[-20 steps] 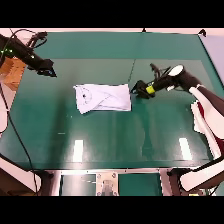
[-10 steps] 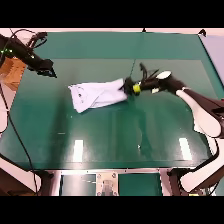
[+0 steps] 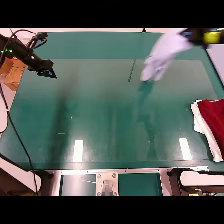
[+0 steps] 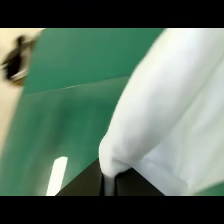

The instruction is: Fold the shirts.

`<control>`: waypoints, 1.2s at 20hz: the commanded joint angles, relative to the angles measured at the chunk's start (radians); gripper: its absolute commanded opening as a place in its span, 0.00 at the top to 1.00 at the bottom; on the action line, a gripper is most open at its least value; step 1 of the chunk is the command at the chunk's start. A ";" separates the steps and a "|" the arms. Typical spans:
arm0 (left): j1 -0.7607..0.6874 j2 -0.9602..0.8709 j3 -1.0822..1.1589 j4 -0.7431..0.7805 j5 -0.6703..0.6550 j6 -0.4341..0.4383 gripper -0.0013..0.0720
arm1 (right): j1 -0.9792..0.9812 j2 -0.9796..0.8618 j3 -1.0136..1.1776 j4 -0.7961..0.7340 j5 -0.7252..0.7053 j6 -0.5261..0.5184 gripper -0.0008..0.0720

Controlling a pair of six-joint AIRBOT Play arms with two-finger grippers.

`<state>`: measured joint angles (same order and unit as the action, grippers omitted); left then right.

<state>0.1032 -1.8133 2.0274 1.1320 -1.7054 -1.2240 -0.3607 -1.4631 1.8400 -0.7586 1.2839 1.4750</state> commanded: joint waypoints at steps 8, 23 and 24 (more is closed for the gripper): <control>-0.001 0.000 0.001 -0.086 0.029 -0.002 0.94 | -0.570 0.048 0.066 -0.662 0.420 0.198 0.97; -0.001 0.000 0.001 -0.104 0.005 0.000 0.95 | -0.625 0.096 -0.507 -1.074 0.557 0.415 0.24; -0.001 0.001 0.002 -0.116 0.001 0.000 0.95 | -0.613 0.083 -0.480 -1.041 0.556 0.414 0.27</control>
<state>0.1028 -1.8130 2.0277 1.0317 -1.6966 -1.2247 -0.9859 -1.3624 1.4010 -1.7935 1.8332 1.8469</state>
